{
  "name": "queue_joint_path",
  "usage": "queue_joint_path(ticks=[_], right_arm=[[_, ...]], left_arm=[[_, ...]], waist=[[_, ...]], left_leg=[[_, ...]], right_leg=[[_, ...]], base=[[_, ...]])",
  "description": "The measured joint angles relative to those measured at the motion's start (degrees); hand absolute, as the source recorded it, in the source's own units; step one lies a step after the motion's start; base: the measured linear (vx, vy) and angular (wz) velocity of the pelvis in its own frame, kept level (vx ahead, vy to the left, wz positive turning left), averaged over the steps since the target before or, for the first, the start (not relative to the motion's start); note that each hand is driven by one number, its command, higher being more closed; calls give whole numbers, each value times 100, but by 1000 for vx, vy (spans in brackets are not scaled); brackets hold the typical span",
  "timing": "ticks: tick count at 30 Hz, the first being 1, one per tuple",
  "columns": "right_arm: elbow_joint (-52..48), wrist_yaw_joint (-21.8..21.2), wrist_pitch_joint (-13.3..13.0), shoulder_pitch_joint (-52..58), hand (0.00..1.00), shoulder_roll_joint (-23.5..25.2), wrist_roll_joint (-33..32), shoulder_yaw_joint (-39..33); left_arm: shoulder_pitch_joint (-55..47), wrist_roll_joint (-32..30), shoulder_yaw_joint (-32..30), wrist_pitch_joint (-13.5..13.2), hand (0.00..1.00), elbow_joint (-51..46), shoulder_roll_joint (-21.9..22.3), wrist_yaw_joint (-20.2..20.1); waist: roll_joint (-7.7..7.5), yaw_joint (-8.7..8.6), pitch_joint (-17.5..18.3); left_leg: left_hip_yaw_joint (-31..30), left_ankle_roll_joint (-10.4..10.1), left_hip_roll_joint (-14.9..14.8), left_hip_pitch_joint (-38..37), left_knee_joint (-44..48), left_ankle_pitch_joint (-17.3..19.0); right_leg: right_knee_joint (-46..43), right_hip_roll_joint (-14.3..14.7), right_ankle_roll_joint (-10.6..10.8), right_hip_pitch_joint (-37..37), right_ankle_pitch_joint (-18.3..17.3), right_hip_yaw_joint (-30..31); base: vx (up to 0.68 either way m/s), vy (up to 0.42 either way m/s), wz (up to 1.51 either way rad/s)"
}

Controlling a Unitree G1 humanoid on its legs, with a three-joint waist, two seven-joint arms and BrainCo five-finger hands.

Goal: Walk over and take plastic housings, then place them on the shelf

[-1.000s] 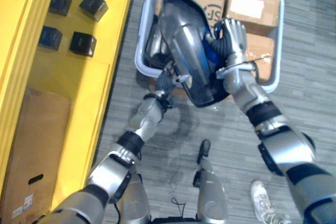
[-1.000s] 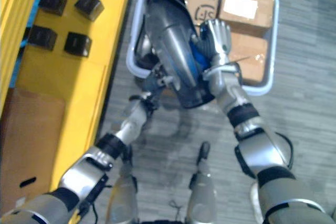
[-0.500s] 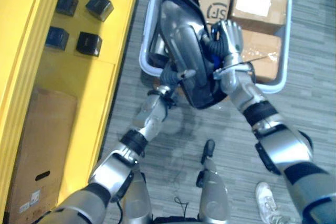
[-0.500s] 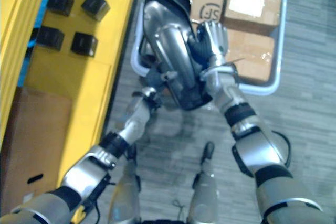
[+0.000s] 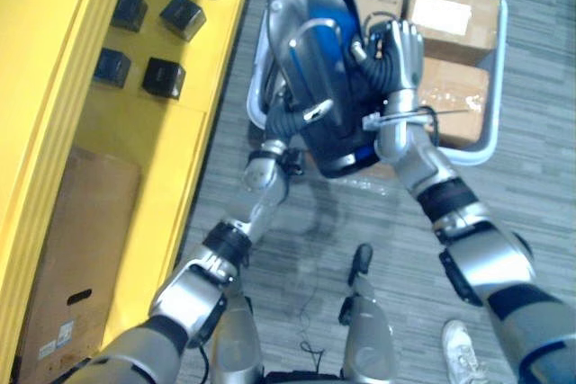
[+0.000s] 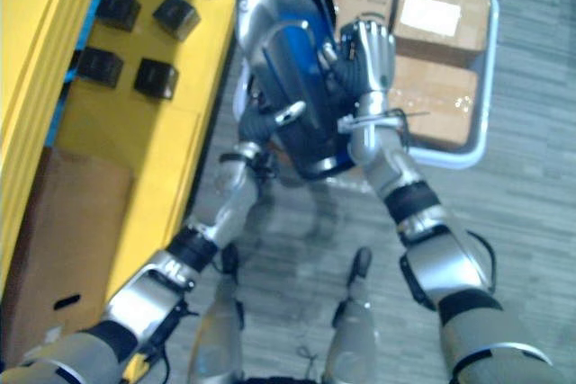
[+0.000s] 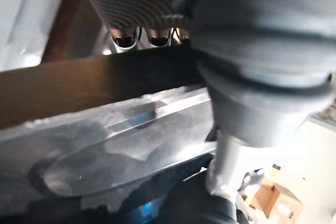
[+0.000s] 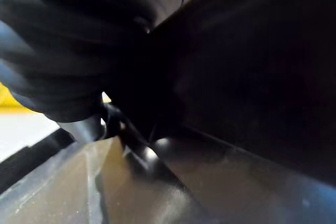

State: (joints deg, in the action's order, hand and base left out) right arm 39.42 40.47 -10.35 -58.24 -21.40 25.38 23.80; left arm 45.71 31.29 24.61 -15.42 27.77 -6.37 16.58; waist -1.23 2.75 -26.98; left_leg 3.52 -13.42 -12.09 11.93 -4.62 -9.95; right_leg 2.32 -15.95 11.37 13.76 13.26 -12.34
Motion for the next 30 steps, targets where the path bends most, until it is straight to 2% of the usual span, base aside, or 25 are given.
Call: queue_joint_path(ticks=[7,9,11,13,16,17,20,21,24,28,30], right_arm=[[-453,97,0,265,100,144,-339,-20],[-699,121,0,381,100,146,-443,-25],[-957,145,0,474,100,185,-574,-31],[-1148,141,-9,593,100,207,-788,-34],[-1223,82,-226,840,100,325,-1163,-113],[-1225,82,-233,922,100,379,-1183,-117],[-1370,82,-265,1122,100,423,-1156,-107],[-1371,82,-265,1148,0,440,-1155,-101],[-1427,78,-326,1322,0,534,-1172,-100],[-1629,-287,-350,1588,0,592,-1521,-96],[-1659,-444,-407,1790,0,598,-1686,-52]], left_arm=[[-329,-788,-87,-297,100,-293,-4,389],[-454,-1133,-92,-354,100,-476,-10,592],[-605,-1586,-105,-371,100,-773,-19,983],[-703,-1844,-113,-343,100,-951,-15,1170],[-836,-1819,-129,-199,100,-1138,-16,1201],[-924,-1840,-130,-118,100,-1215,-16,1202],[-1145,-1839,-133,-103,100,-1355,-10,1201],[-1185,-1851,-133,-100,100,-1373,-9,1201],[-1342,-2063,-161,-62,100,-1445,-14,1208],[-1587,-2508,-192,-41,100,-1564,-42,1371],[-1795,-2740,-191,70,100,-1680,-64,1437]], waist=[[2,-24,1],[3,-21,1],[32,-15,17],[103,-10,56],[216,-15,120],[222,-12,143],[225,-17,145],[224,-17,158],[220,-11,291],[209,-6,417],[199,-2,617]], left_leg=[[39,-1,1,-117,0,10],[52,-4,1,-159,-1,29],[108,3,3,-198,-1,48],[114,1,3,-199,-1,49],[125,-5,3,-245,-1,54],[145,-5,2,-286,0,69],[152,-10,1,-390,0,117],[154,-8,1,-404,0,126],[160,-12,0,-407,0,138],[192,-16,-32,-572,0,186],[202,-28,-61,-639,-1,237]], right_leg=[[10,4,0,-69,0,62],[15,4,0,-100,0,79],[33,4,0,-105,1,129],[42,5,0,-106,2,130],[103,11,7,-183,13,121],[138,16,10,-225,25,126],[218,25,18,-371,33,115],[218,25,19,-383,33,115],[219,27,19,-384,33,114],[223,54,19,-524,32,129],[227,83,1,-573,-7,128]], base=[[-19,0,-4],[-5,2,-4],[-2,2,-9],[5,-1,-2],[25,-2,0],[35,-4,-2],[0,0,0],[0,0,0],[0,0,0],[10,-4,-3],[16,-10,-6]])
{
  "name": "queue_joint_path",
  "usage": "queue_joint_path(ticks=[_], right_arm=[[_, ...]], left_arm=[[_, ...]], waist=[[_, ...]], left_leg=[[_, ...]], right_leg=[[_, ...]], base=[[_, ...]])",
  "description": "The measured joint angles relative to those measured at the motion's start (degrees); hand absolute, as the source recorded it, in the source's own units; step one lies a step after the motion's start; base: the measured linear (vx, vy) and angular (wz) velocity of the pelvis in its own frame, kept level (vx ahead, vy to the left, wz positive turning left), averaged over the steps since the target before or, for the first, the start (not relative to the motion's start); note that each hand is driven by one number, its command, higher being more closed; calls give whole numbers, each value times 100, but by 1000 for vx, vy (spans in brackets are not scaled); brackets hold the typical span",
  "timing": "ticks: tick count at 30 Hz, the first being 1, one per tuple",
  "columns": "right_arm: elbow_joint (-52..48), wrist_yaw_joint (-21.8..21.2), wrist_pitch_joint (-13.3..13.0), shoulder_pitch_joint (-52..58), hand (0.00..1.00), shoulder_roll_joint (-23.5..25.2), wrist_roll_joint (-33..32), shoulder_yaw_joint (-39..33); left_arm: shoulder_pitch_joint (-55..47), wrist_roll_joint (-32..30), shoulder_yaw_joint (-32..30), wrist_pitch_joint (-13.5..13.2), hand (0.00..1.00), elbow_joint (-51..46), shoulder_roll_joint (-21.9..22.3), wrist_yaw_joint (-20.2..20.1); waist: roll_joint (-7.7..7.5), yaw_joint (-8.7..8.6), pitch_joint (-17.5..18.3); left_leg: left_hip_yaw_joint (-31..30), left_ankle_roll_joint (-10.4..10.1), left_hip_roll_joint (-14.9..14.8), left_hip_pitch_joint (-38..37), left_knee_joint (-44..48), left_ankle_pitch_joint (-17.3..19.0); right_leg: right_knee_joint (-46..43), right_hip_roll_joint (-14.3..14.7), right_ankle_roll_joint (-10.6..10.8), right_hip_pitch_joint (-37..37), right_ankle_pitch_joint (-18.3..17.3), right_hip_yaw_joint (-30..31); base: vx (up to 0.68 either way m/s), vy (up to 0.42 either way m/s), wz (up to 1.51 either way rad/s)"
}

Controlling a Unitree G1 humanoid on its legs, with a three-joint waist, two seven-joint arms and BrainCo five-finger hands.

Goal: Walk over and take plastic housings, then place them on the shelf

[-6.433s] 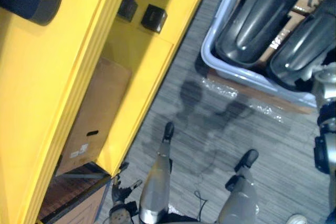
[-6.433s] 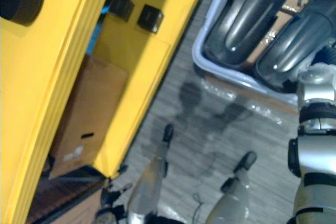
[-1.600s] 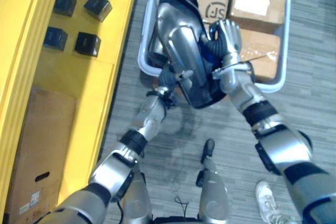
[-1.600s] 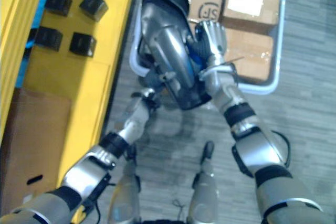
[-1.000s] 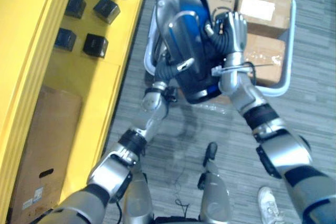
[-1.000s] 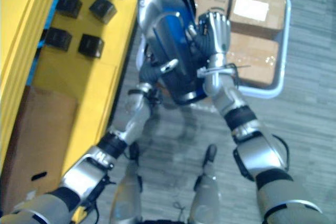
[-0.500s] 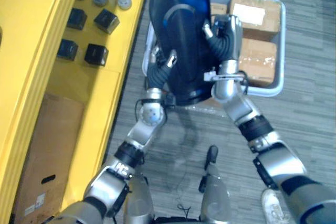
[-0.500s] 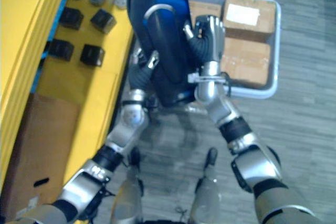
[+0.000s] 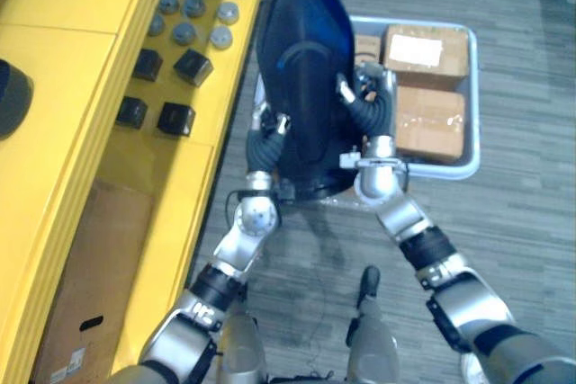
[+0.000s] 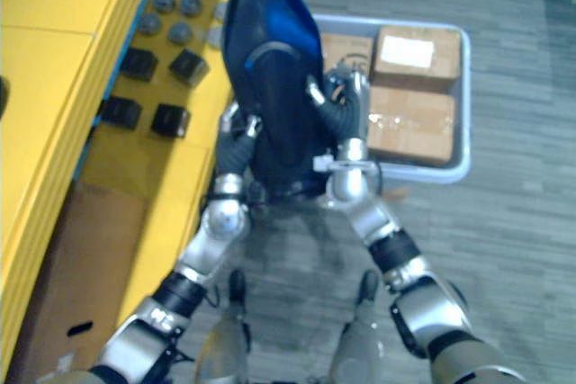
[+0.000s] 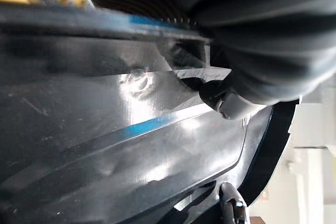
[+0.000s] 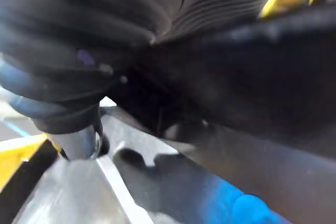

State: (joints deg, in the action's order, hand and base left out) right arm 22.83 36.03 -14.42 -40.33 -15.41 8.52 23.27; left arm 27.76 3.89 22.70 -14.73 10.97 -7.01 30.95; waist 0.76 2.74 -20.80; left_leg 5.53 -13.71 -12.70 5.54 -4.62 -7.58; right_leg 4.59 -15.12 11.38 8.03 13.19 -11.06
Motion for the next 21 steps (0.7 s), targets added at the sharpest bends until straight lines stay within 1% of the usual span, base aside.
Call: queue_joint_path(ticks=[1,2,4,6,7,8,9,10,11,12,14,15,17,19,21], right_arm=[[-11,-54,-68,120,0,3,-58,26],[-61,-121,-86,250,0,10,-125,54],[-318,-262,-117,591,0,6,-220,56],[-548,-458,-299,752,0,-6,-358,49],[-875,-694,-546,922,0,-7,-506,73],[-1283,-916,-841,1033,0,5,-582,151],[-1487,-989,-951,1069,0,23,-612,210],[-1747,-1061,-1132,1095,0,65,-625,207],[-1902,-1143,-1246,1095,0,124,-676,146],[-1963,-1172,-1281,1096,0,132,-693,100],[-2048,-1335,-1324,1124,0,134,-992,-239],[-2075,-1365,-1323,1156,0,133,-1048,-378],[-2261,-1411,-1322,1301,0,118,-1350,-985],[-2276,-1489,-1303,1367,0,75,-1547,-1383],[-2424,-1520,-1275,1617,0,9,-1738,-1730]], left_arm=[[-115,-38,0,41,100,-66,-23,16],[-245,-60,12,76,100,-137,-59,23],[-477,-304,17,116,100,-300,-121,75],[-522,-506,-108,119,100,-335,-143,195],[-530,-567,-235,145,100,-334,-144,243],[-532,-745,-354,230,100,-327,-169,257],[-541,-804,-420,259,100,-328,-168,270],[-563,-950,-583,260,100,-379,-137,289],[-581,-1113,-715,268,100,-481,-145,354],[-584,-1194,-782,269,100,-534,-150,386],[-683,-1401,-1205,270,100,-765,-168,413],[-716,-1402,-1333,264,100,-833,-170,419],[-772,-1397,-1896,251,100,-1005,-232,456],[-777,-1348,-2262,243,100,-1008,-398,428],[-820,-1291,-2568,233,100,-1104,-461,379]], waist=[[-6,-2,131],[-5,2,263],[-13,-2,572],[-13,-22,626],[-20,-37,747],[-24,-58,883],[-21,-66,953],[-31,-67,1070],[-42,-71,1167],[-48,-68,1180],[-97,-61,1279],[-116,-60,1334],[-163,-61,1469],[-159,-93,1557],[-157,-105,1664]], left_leg=[[11,-5,-9,-17,0,18],[39,-14,-22,-52,-1,44],[67,-38,-41,-84,-1,85],[117,-36,-58,-273,-1,120],[128,-62,-68,-324,-2,166],[134,-68,-82,-347,-3,187],[156,-65,-86,-350,-3,187],[159,-58,-93,-361,-3,186],[163,-56,-95,-378,-3,185],[163,-57,-94,-415,-3,186],[212,-60,-94,-572,-3,212],[227,-60,-92,-573,-3,216],[282,-66,-94,-618,-3,229],[307,-72,-95,-662,-3,240],[309,-74,-96,-665,-3,244]], right_leg=[[1,8,-1,-3,-11,1],[1,19,-3,-18,-20,6],[2,34,0,-30,-44,10],[4,43,-4,-188,-74,12],[5,49,6,-223,-112,12],[5,58,3,-232,-134,13],[4,61,-6,-233,-152,9],[4,67,-1,-242,-163,6],[4,68,-1,-260,-163,3],[4,67,-1,-301,-163,0],[4,62,7,-427,-181,0],[4,60,5,-420,-184,1],[4,59,-32,-425,-212,9],[5,58,-39,-452,-221,12],[4,58,-35,-453,-226,10]], base=[[36,-8,-7],[40,-10,-9],[57,-9,-9],[34,-7,-9],[15,-15,-8],[28,-15,-6],[36,-16,-4],[38,-13,0],[38,-10,0],[38,-1,1],[17,9,-5],[-3,7,-8],[-9,0,-9],[-13,-4,-6],[0,0,0]])
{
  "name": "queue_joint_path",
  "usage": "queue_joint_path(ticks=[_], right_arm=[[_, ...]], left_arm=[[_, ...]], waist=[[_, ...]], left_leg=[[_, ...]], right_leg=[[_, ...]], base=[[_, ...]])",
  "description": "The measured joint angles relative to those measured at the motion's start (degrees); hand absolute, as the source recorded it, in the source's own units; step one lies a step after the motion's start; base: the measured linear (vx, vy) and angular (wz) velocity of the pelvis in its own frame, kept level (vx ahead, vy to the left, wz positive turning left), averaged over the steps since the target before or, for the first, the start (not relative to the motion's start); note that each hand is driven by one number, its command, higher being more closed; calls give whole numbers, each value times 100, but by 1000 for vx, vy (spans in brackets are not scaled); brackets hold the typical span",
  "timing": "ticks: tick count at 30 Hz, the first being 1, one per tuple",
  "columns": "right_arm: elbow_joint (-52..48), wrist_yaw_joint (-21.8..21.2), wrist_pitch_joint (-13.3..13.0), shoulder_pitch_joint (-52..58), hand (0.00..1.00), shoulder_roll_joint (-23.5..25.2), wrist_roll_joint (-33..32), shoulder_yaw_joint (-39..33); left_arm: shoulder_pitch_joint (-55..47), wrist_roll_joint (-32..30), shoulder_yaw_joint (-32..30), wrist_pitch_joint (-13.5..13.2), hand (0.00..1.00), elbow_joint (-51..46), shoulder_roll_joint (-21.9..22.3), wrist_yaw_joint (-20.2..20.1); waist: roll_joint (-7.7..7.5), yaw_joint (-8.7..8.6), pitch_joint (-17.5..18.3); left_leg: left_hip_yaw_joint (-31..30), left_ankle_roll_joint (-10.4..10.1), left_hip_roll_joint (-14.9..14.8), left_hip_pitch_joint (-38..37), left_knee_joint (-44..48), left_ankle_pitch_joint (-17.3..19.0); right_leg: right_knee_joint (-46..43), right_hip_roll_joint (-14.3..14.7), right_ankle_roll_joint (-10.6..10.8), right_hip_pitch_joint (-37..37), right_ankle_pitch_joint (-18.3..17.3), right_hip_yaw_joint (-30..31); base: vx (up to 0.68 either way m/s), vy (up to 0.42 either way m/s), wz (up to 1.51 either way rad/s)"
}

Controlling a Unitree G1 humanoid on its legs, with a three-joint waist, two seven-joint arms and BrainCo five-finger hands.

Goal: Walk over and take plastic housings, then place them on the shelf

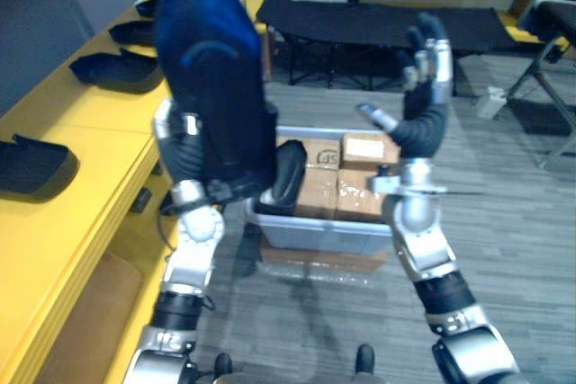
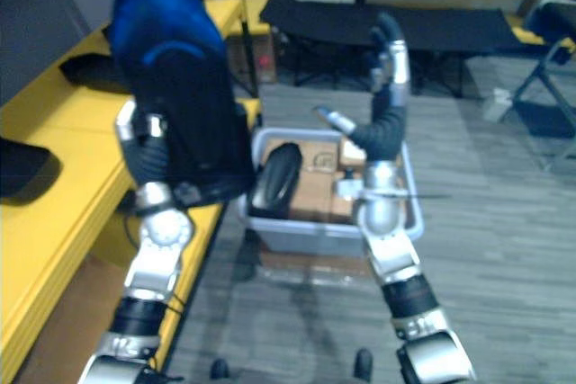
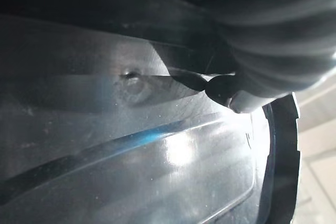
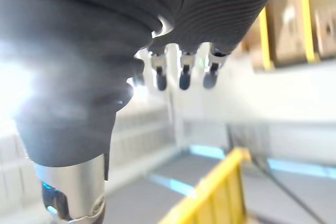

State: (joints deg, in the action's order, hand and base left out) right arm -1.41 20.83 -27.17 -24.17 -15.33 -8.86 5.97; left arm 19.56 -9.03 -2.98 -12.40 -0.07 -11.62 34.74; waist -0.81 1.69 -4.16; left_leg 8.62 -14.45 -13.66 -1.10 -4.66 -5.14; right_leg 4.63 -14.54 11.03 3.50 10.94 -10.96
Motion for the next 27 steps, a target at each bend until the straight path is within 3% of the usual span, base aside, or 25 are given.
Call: queue_joint_path(ticks=[8,14,21,23,27], right_arm=[[-364,-520,47,1692,0,142,-514,-1064],[-408,-763,341,2427,0,567,-882,-1745],[-386,-1728,638,2665,0,837,-1135,-1324],[-214,-1930,783,2585,0,926,-1269,-654],[365,-1936,1083,2448,0,1036,-1261,466]], left_arm=[[-1270,652,-1186,-11,100,-729,-4,-208],[-2209,920,-2363,-261,100,-1190,122,-257],[-3051,910,-2951,-375,100,-1684,677,-185],[-3314,900,-3256,-369,100,-1727,927,-63],[-3908,919,-3731,-371,100,-1851,1489,225]], waist=[[125,-95,326],[147,-21,374],[191,403,440],[184,669,445],[145,1115,461]], left_leg=[[55,-4,-11,-119,0,102],[-18,-31,-68,-130,0,165],[-526,-15,-70,50,3,172],[-808,-1,-60,257,181,236],[-1341,21,17,486,441,372]], right_leg=[[45,2,-7,-89,-122,-21],[47,38,-30,-173,-187,-183],[0,21,1,-436,-309,-763],[-1,22,36,-554,-332,-1006],[-1,9,117,-874,-437,-1534]], base=[[0,0,0],[15,-15,7],[33,-8,35],[31,-12,52],[51,-6,69]])
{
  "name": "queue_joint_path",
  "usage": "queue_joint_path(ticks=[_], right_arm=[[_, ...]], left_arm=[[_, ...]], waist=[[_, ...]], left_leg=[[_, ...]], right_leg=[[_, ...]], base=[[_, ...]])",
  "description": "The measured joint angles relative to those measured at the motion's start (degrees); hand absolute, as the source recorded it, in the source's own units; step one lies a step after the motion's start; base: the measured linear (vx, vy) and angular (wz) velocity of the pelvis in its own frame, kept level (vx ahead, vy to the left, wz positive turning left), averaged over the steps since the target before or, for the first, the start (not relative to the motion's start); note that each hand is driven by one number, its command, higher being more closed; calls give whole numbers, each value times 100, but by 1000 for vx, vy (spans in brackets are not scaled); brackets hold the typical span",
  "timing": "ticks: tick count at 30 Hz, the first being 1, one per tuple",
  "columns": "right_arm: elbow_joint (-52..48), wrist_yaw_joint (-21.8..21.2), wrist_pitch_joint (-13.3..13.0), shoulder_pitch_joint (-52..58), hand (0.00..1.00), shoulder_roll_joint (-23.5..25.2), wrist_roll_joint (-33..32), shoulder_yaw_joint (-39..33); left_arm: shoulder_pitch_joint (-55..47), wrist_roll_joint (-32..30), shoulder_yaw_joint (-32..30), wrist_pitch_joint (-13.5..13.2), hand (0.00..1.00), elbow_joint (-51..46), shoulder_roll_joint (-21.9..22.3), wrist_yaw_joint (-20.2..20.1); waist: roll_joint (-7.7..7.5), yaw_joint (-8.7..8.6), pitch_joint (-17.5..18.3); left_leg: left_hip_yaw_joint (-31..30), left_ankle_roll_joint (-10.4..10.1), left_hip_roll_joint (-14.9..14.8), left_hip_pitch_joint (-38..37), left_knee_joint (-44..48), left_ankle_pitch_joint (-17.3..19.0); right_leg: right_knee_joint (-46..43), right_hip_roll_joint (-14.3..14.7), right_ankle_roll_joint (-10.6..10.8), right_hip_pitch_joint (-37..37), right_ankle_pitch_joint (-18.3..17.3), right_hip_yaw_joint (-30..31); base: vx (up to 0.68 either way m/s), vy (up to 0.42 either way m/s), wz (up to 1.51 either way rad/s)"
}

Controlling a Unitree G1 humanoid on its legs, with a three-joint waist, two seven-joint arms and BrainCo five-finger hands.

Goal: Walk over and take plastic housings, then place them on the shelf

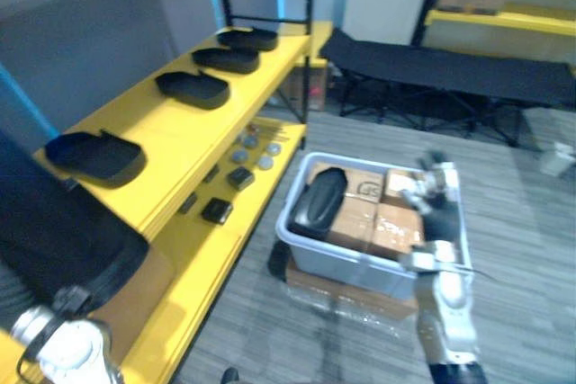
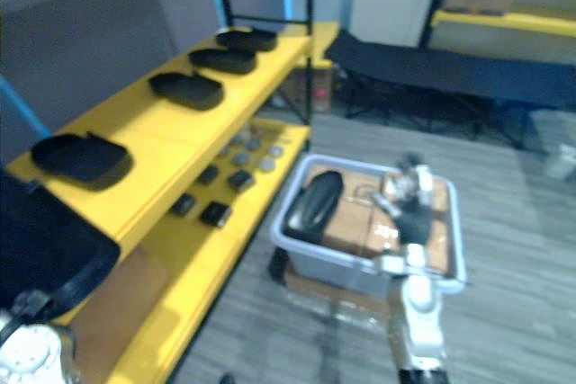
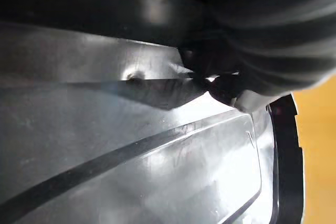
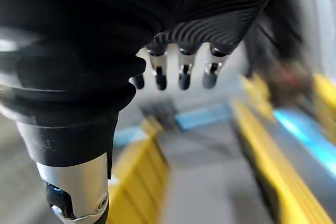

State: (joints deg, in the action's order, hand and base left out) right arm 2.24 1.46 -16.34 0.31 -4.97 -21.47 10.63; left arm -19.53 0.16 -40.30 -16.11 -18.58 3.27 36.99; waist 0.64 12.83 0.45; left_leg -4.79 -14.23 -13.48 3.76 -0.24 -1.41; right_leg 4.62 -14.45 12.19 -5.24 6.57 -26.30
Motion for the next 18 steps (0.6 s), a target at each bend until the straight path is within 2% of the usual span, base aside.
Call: queue_joint_path(ticks=[3,5,6,7,8,10,12,15,17,18], right_arm=[[199,-7,96,-106,0,123,106,502],[187,19,96,-121,0,126,198,484],[174,173,96,-136,0,93,234,399],[174,330,102,-139,0,-1,345,240],[175,390,110,-152,0,-42,416,200],[175,465,116,-159,0,-59,537,194],[169,404,116,-166,0,-67,617,189],[169,193,116,-140,0,-102,658,195],[142,176,114,-53,0,-170,668,189],[121,223,113,-6,0,-198,688,189]], left_arm=[[-425,328,-241,-9,100,-41,264,55],[-508,457,-237,-25,100,-105,271,12],[-433,460,-158,-56,100,-150,265,-194],[-292,502,-96,-57,100,-204,227,-460],[-267,580,-97,-57,100,-235,220,-566],[-317,782,-108,-44,100,-253,228,-734],[-315,877,-65,-47,100,-253,228,-839],[-317,881,109,-100,100,-253,201,-880],[-213,974,338,-230,100,-260,-51,-1094],[-181,1044,439,-255,100,-264,-164,-1198]], waist=[[-71,305,-21],[-113,306,-62],[-195,192,-139],[-182,171,-322],[-156,214,-407],[-119,268,-516],[-100,264,-535],[26,174,-656],[4,-4,-746],[-20,-54,-768]], left_leg=[[-573,60,186,288,73,-14],[-613,217,295,590,125,-202],[-385,325,413,891,304,-441],[-188,416,436,1026,324,-625],[-192,380,437,1040,283,-691],[-370,384,504,1028,84,-846],[-419,424,516,1019,-35,-937],[-443,456,505,1013,-50,-985],[-707,521,595,1048,-67,-1037],[-818,544,643,1053,-92,-1061]], right_leg=[[-2,-46,74,-333,-142,-674],[-13,-57,49,-545,-256,-1176],[-114,-57,6,-746,-359,-1744],[-285,-55,44,-896,-476,-2104],[-346,-51,59,-944,-546,-2205],[-446,-49,12,-1002,-688,-2252],[-520,-46,52,-1000,-779,-2256],[-735,-46,81,-986,-1011,-2129],[-1205,73,5,-802,-1653,-1316],[-1328,133,-73,-760,-1843,-1065]], base=[[44,6,94],[84,-27,157],[53,-28,235],[-3,-2,205],[-29,26,129],[-5,32,60],[-10,12,26],[-27,-11,23],[-6,-42,63],[14,-48,94]])
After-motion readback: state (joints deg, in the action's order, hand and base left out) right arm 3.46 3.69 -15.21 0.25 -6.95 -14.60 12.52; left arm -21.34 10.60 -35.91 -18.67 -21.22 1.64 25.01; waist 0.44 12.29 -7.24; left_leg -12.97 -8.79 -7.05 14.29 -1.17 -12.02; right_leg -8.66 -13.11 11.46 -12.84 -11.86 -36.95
